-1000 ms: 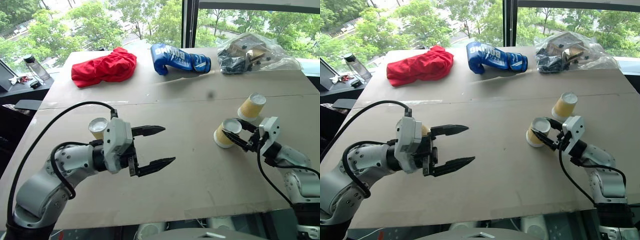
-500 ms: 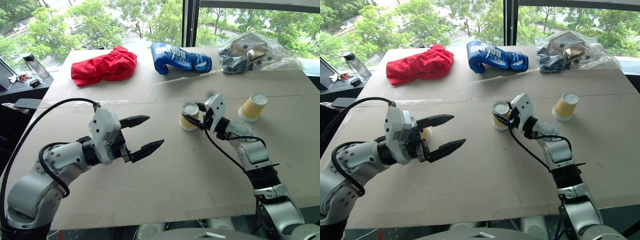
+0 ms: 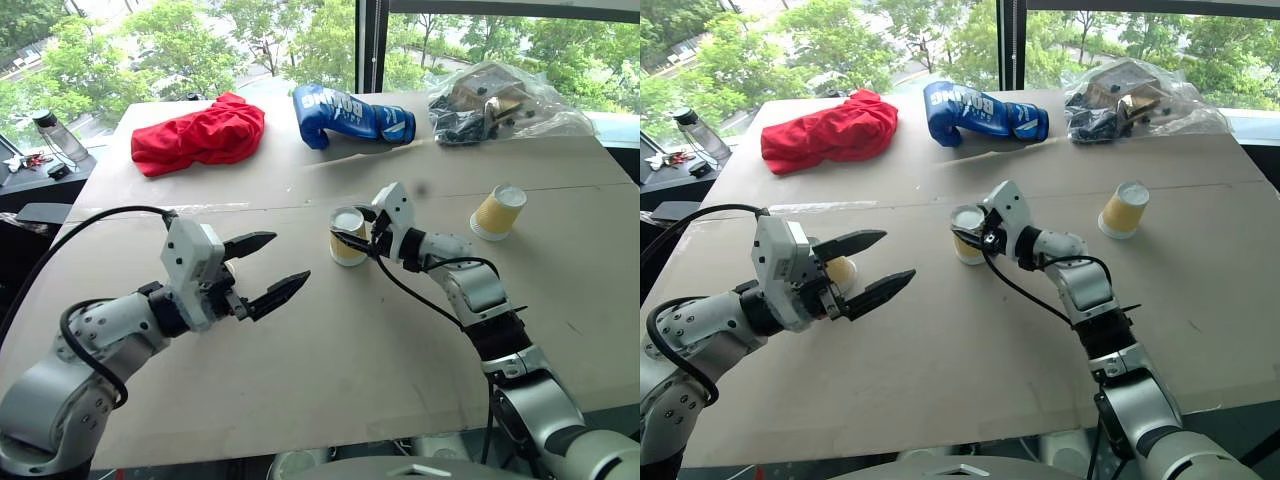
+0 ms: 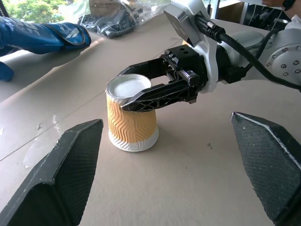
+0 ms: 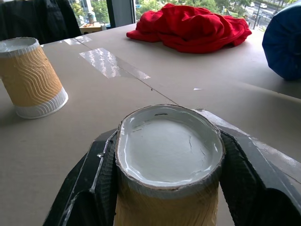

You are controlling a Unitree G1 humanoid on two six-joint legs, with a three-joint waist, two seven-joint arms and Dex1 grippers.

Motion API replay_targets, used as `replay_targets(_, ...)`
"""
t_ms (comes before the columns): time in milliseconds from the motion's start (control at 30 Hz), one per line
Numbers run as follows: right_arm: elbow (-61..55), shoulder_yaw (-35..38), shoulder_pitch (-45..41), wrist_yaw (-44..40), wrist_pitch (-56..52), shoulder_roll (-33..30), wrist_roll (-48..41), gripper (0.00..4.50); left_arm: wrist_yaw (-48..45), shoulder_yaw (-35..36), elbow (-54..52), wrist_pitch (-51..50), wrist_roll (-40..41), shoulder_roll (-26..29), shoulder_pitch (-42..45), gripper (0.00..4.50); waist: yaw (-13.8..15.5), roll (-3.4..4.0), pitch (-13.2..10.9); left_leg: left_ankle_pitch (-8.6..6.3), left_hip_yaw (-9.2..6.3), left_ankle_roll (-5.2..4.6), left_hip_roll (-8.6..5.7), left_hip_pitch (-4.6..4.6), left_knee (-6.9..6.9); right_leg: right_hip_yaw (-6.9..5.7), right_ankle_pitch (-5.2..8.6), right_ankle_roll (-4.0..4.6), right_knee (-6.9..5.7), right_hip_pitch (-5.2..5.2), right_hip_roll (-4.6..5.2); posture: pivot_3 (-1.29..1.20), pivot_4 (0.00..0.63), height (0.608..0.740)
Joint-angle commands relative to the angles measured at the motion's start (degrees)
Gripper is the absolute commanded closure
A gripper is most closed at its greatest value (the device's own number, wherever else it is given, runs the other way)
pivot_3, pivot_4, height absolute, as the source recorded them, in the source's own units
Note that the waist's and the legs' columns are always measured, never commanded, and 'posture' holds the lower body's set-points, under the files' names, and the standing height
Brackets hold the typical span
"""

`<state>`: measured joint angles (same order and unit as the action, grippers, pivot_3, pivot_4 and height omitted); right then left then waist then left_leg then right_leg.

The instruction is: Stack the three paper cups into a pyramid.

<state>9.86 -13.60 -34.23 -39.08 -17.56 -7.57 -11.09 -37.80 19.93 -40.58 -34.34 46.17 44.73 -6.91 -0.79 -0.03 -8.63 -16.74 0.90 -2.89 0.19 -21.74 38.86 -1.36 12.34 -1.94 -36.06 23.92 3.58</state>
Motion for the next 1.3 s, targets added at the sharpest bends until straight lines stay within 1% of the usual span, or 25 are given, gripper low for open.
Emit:
replay_targets(33, -3.06, 0.09, -0.20, -0.12, 0.83, 0.25, 0.01, 1.30, 0.52, 1.64, -0.63, 0.52, -1.01, 0.36, -0.27, 0.00, 0.00, 0.00, 0.00, 0.00, 0.00, 0.00, 0.00, 0.00, 0.00, 0.00, 0.00, 0.00, 0.00, 0.00, 0.00, 0.00, 0.150, 0.737)
replay_targets(100, -3.61, 0.79, -0.24, -0.22, 1.05, 0.12, -0.44, 0.61, 0.42, 1.69, 0.06, 0.78, -1.99, 0.60, -0.56, 0.00, -0.01, 0.00, 0.00, 0.01, 0.00, 0.01, 0.00, 0.00, -0.01, 0.00, 0.00, 0.00, -0.01, 0.00, 0.00, 0.00, 0.150, 0.737)
replay_targets(133, -4.05, 1.21, -0.21, -0.37, 1.04, 0.04, -0.86, 0.08, 0.33, 1.72, 0.33, 0.85, -2.25, 0.60, -0.52, 0.00, -0.01, 0.00, 0.00, 0.01, 0.01, 0.01, 0.00, 0.00, -0.01, 0.00, 0.00, 0.00, -0.01, 0.01, 0.00, 0.00, 0.150, 0.737)
replay_targets(167, -4.46, 1.47, -0.15, -0.46, 0.91, -0.07, -1.11, 0.03, 0.23, 1.74, 0.53, 0.89, -2.43, 0.56, -0.46, 0.00, 0.00, 0.00, 0.00, 0.01, 0.01, 0.01, 0.00, 0.00, -0.01, -0.01, 0.00, 0.00, -0.01, 0.01, 0.00, 0.00, 0.150, 0.737)
replay_targets(333, -9.96, 3.15, 1.49, -1.32, -0.99, -1.81, -3.40, 0.03, -0.28, 0.70, 0.88, 0.69, -2.25, 0.34, 0.83, 0.00, 0.06, 0.00, -0.01, 0.00, 0.00, 0.01, -0.01, -0.02, -0.02, -0.03, -0.01, 0.00, 0.02, 0.01, 0.04, 0.00, 0.150, 0.737)
replay_targets(500, -17.77, 7.33, 4.67, 1.31, -3.24, -5.06, -4.98, 0.03, -1.30, -3.01, 1.10, 0.48, -1.68, -0.10, 5.02, 0.00, 0.31, -0.02, -0.02, 0.00, -0.02, 0.02, -0.02, -0.03, -0.07, -0.09, -0.01, 0.00, 0.03, 0.02, 0.10, 0.00, 0.150, 0.737)
replay_targets(667, -19.92, 17.16, 8.38, 9.82, -0.24, -9.55, -2.15, 0.03, -1.65, -8.83, 2.11, -0.41, -1.43, -1.43, 12.17, 0.00, 0.51, -0.05, -0.03, 0.00, 0.02, 0.02, -0.08, -0.04, -0.07, -0.07, -0.01, -0.01, 0.06, 0.01, 0.11, 0.00, 0.150, 0.737)
replay_targets(833, -18.21, 23.65, 12.20, 16.71, 2.71, -13.12, 1.44, 0.03, -3.10, -12.21, 4.48, -0.97, -1.65, -2.17, 18.52, 0.00, 0.28, -0.08, -0.05, 0.00, 0.10, 0.01, -0.11, -0.01, -0.13, -0.01, -0.01, -0.02, 0.06, 0.01, -0.04, 0.00, 0.150, 0.737)
replay_targets(933, -16.44, 26.44, 13.20, 21.33, 4.17, -13.27, 3.45, 0.03, -3.90, -13.53, 6.02, -1.53, -1.66, -2.46, 22.21, 0.00, 0.02, -0.08, -0.06, 0.01, 0.11, 0.01, -0.07, 0.00, -0.16, 0.04, -0.01, -0.02, 0.05, 0.03, -0.22, 0.00, 0.150, 0.737)
replay_targets(1033, -15.10, 27.40, 13.69, 23.25, 4.06, -12.75, 3.60, 0.03, -4.44, -14.29, 6.68, -2.08, -1.49, -2.57, 24.39, 0.00, -0.02, -0.09, -0.06, 0.01, 0.20, 0.00, -0.01, 0.03, -0.17, 0.24, -0.01, -0.02, 0.04, 0.04, -0.38, 0.00, 0.150, 0.737)
replay_targets(1300, -9.56, 30.26, 12.34, 26.22, 1.77, -9.47, -0.51, 0.03, -4.87, -14.67, 6.74, -3.15, -1.26, -2.65, 25.85, 0.00, 0.05, -0.10, -0.08, 0.01, 0.25, 0.00, 0.01, 0.04, -0.17, 0.35, -0.01, -0.03, 0.05, 0.04, -0.44, 0.00, 0.150, 0.737)
